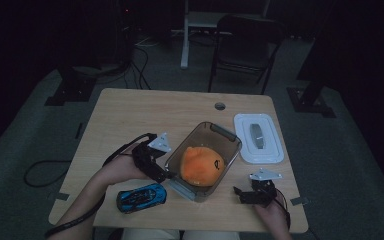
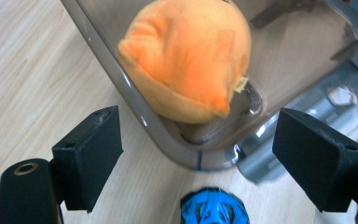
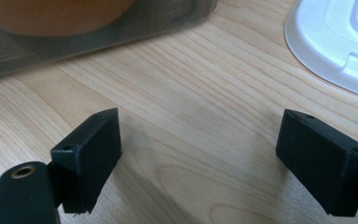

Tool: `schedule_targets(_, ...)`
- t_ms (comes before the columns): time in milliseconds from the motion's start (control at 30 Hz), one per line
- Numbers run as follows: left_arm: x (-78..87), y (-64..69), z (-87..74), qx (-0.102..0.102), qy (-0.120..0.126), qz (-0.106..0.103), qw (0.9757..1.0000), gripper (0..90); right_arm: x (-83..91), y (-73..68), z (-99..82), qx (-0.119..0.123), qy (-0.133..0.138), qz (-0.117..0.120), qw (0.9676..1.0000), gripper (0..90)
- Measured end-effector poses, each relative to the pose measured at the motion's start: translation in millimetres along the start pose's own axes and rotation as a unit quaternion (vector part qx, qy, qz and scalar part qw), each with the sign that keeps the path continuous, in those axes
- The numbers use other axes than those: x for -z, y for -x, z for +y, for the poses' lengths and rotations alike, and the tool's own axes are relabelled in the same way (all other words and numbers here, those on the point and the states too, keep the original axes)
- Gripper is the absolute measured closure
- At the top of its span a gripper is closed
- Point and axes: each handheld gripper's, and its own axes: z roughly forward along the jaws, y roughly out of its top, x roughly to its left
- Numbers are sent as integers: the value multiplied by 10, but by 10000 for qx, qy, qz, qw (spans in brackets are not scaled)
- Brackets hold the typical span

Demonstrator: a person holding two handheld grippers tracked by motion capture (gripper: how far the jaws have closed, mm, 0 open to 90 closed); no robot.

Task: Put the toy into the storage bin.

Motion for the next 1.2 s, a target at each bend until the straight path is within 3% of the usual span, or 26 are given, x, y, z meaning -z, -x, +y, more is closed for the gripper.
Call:
schedule_targets(567,-12,20,-439,260,-109,55,9996,165,0,0,0,-5,2,0,10000,136)
schedule_targets(1200,-206,230,-936,580,-354,-195,9975,165,-1,1,0,6,3,-1,10000,136)
